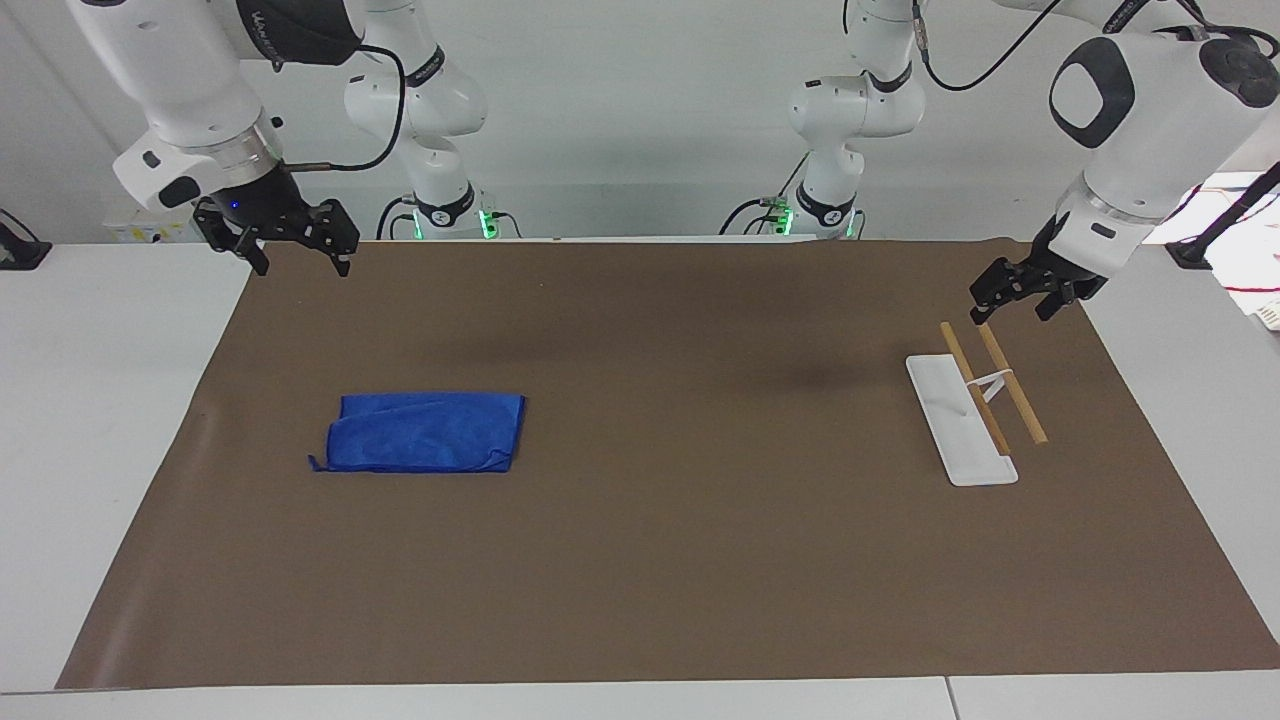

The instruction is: Right arm passes towel to left arm to hang

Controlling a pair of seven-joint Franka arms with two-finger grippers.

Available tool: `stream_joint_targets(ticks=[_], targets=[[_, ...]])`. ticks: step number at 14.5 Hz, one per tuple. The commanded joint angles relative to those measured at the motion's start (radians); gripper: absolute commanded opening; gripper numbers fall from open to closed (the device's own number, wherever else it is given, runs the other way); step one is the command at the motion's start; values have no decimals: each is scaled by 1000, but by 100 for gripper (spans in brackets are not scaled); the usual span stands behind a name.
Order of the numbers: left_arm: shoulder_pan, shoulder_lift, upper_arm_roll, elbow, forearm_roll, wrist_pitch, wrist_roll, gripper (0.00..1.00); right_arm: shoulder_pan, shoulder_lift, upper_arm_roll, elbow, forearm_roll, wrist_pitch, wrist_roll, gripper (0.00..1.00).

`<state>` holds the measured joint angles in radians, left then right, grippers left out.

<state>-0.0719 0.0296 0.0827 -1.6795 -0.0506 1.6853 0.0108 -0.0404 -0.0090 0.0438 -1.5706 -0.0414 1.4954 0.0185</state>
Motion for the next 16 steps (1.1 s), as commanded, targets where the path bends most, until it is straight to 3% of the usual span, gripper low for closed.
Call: stream_joint_targets(ticks=[1, 12, 16], targets=[[-3, -11, 5, -2, 17, 4, 5, 100, -6, 4, 2, 9, 23, 3, -11, 100], [-3, -11, 5, -2, 17, 4, 6, 100, -7, -3, 2, -15, 26, 8, -8, 100], [-3, -11, 5, -2, 17, 4, 5, 100, -6, -71, 2, -190, 28, 222, -9, 100]])
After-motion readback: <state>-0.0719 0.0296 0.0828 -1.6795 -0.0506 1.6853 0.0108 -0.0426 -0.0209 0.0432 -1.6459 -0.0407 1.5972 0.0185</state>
